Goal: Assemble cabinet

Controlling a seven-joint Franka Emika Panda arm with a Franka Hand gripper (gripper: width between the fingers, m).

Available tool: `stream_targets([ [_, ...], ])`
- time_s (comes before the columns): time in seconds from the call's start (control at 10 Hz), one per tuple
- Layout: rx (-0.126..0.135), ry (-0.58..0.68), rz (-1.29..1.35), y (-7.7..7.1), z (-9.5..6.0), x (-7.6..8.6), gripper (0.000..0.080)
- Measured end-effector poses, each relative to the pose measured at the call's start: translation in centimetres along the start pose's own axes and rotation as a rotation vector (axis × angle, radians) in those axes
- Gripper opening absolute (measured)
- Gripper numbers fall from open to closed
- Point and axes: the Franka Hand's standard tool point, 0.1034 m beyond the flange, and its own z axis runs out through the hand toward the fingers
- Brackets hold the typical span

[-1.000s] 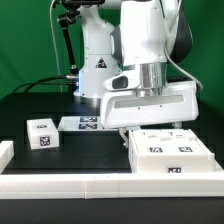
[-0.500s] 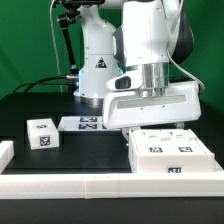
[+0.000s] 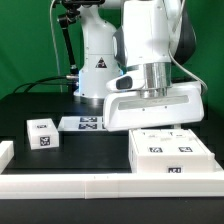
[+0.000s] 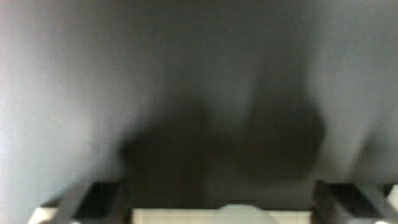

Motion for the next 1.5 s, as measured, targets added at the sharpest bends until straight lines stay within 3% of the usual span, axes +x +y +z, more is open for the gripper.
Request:
stream_targets([
  [0.3,0.0,0.001,-0.009,-0.1,0.2,-0.2,0.008],
  [0.4,0.0,0.001,-0.021,0.0,0.2,-0.3,0.008],
  [0.5,-0.001,0.0,-0.031,0.1,0.2,-0.4,0.0017],
  [0.9,0.0,-0.014,-0.043,0.0,0.0,-0.4,0.0002],
  [1.1,0.0,-0.023,-0.063,0.1,-2.8,0.7,0.0002],
  [1.5,-0.005,0.011,-0.088,0.1,-5.8,2.0,0.0002],
])
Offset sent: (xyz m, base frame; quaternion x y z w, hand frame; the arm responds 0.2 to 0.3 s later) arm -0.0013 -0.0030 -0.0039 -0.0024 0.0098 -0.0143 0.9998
